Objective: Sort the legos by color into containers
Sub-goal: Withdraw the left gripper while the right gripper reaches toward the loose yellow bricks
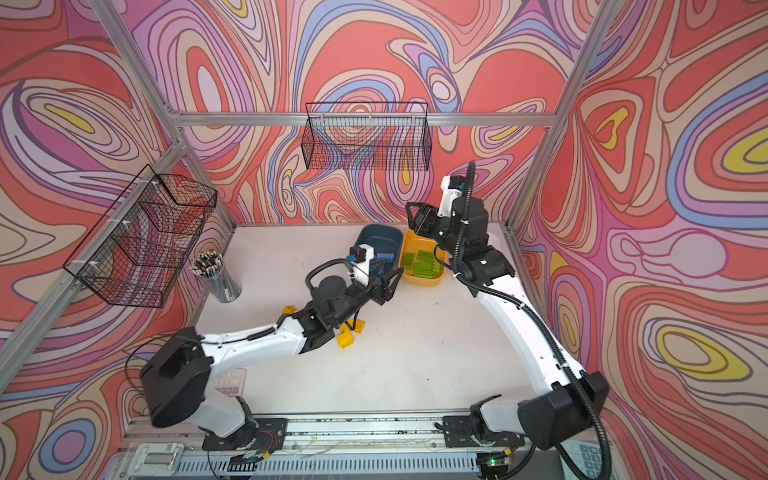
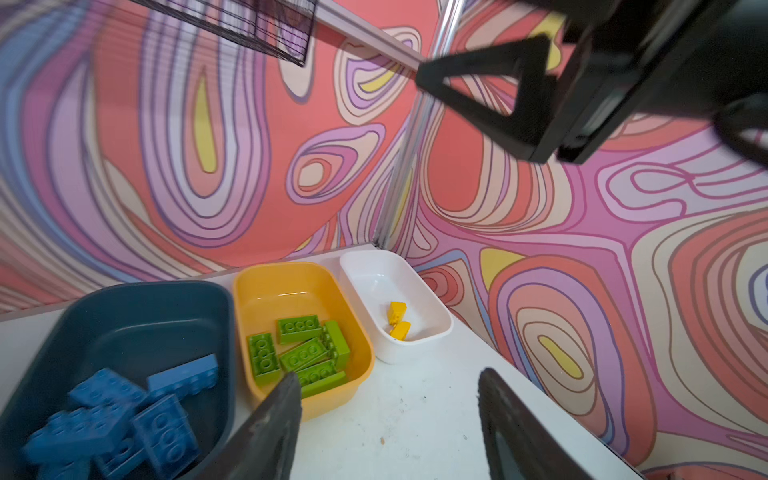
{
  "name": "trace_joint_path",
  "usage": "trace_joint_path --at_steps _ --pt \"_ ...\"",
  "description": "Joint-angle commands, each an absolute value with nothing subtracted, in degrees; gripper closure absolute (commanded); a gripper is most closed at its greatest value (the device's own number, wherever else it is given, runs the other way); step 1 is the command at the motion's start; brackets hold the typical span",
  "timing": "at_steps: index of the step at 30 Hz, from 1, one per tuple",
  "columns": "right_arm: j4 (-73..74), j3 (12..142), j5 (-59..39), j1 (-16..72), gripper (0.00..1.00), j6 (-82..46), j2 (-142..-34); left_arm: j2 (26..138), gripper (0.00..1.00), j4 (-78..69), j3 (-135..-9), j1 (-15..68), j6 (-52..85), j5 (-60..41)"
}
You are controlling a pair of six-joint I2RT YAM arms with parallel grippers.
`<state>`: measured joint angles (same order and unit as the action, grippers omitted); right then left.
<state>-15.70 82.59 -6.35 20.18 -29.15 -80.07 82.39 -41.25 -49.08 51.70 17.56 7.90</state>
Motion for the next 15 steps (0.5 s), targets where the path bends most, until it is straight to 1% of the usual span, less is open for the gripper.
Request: trace_joint_path --at_steps 1,4,8,11,15 --pt "-21.66 81.02 -2.18 24.19 0.37 -24.44 -84.20 70.35 0.33 -36.62 -41.76 51.66 16.32 16.29" --pt "-20.15 77.88 0.36 27.19 0.37 -23.92 -87.01 56.45 0.33 -29.49 -34.63 51.68 16.39 20.69" --pt "-20.02 76.18 4.22 32.01 0.37 -21.70 -92.17 38.14 0.33 -14.78 -30.60 51.60 16.69 26.26" --pt "-19.44 75.10 4.57 34.46 0.36 -21.38 -95.80 28.67 0.32 -5.35 -30.16 51.59 17.30 28.86" --pt "-18.57 73.78 6.40 38.75 0.34 -21.95 -99.74 22.00 0.32 5.12 -30.19 51.67 18.76 31.28"
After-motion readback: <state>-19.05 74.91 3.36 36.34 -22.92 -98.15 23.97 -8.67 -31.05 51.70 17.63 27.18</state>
